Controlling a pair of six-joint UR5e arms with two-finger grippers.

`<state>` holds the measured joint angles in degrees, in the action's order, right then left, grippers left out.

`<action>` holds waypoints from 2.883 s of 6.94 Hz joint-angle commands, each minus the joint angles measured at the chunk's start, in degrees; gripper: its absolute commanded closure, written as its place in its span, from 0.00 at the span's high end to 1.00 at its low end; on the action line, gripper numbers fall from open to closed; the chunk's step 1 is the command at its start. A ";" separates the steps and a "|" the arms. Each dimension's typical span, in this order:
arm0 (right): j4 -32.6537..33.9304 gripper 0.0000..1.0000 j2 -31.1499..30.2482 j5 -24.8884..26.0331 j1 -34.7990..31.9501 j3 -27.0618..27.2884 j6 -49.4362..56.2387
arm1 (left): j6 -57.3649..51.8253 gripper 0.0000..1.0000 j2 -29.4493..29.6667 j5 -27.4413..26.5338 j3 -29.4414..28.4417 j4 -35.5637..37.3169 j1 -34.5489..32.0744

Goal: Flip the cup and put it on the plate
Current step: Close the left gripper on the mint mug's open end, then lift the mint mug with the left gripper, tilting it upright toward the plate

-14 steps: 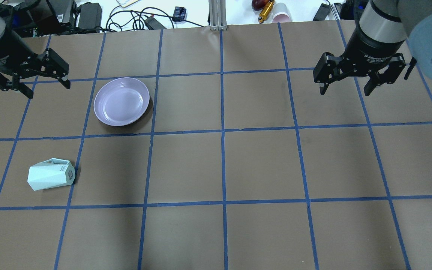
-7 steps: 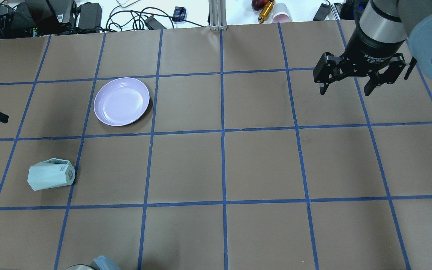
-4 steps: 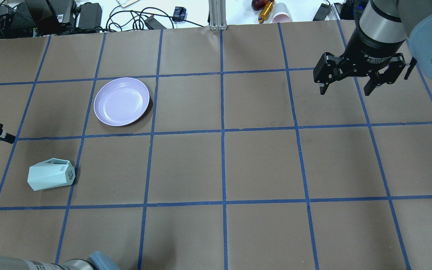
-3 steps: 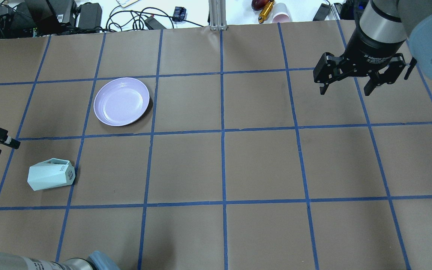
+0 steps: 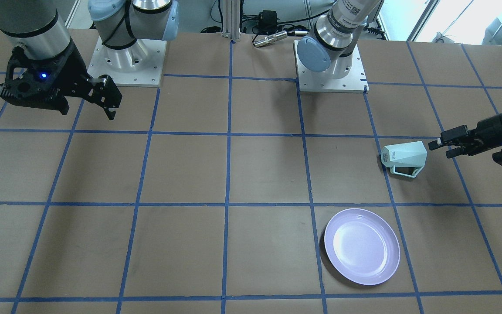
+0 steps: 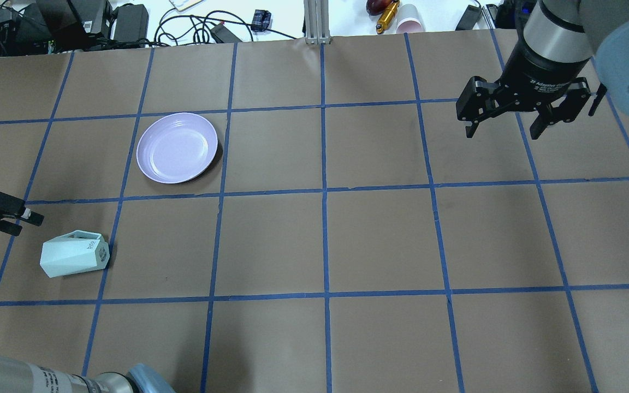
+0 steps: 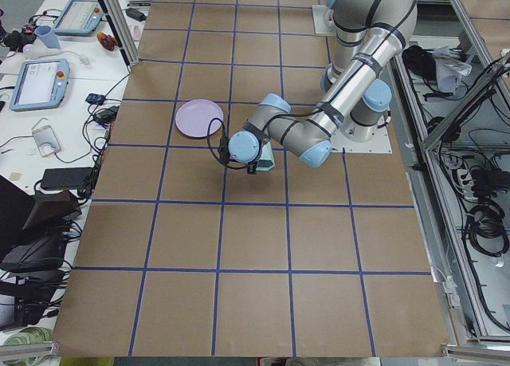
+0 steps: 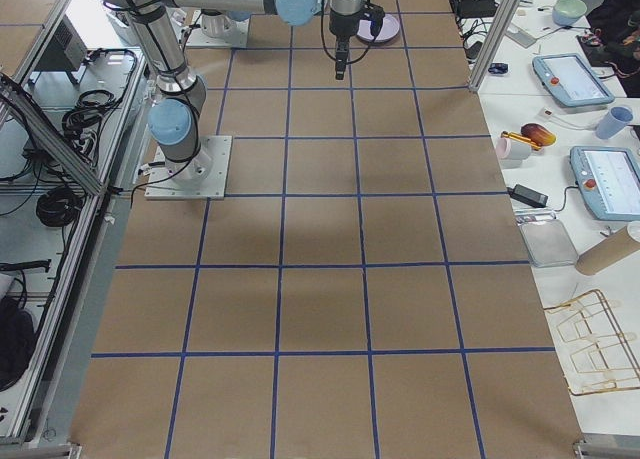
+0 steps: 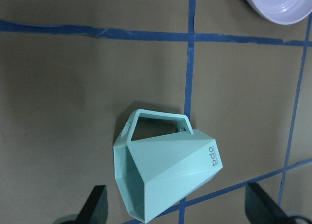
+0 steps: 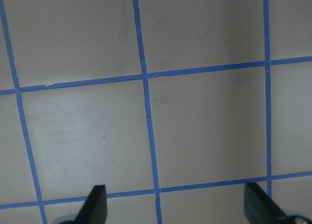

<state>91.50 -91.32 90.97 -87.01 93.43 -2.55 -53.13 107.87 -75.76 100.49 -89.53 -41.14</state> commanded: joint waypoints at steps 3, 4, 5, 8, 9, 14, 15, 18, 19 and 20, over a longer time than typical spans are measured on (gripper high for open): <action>0.00 1.00 0.00 0.00 0.00 0.00 0.00 | -0.57 1.00 2.96 2.02 3.21 -0.12 0.10; 0.00 1.00 0.00 0.00 0.00 0.00 0.00 | -0.31 1.00 3.57 1.85 3.49 -0.12 0.10; 0.00 1.00 0.00 -0.09 0.00 0.00 0.00 | -0.13 1.00 4.09 1.67 3.49 -0.12 0.10; 0.00 1.00 0.00 0.00 0.00 0.00 0.00 | 0.57 1.00 4.36 1.41 3.66 -3.36 0.19; 0.00 1.00 0.00 0.00 0.00 0.00 0.00 | 0.66 1.00 4.71 1.32 3.66 -3.46 0.19; 0.00 1.00 0.00 0.00 0.00 0.00 0.00 | 3.36 0.00 4.98 2.11 2.88 -3.46 0.10; 0.00 1.00 0.00 0.00 0.00 0.00 0.00 | 7.73 0.00 4.28 2.20 2.61 -3.46 0.01; 0.00 1.00 0.00 0.00 0.00 0.00 0.00 | 13.56 0.00 3.13 1.85 -2.12 -4.95 -0.69; 0.00 1.00 0.00 0.00 0.00 0.00 0.00 | 13.93 0.00 2.87 1.67 -3.53 -5.65 -1.04; 0.00 1.00 0.00 0.00 0.00 0.00 0.00 | 14.19 0.00 2.17 1.15 -4.94 -5.66 -2.35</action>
<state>91.49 -91.32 90.97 -87.01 93.43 -2.55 -39.47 110.68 -74.16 97.30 -94.84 -42.40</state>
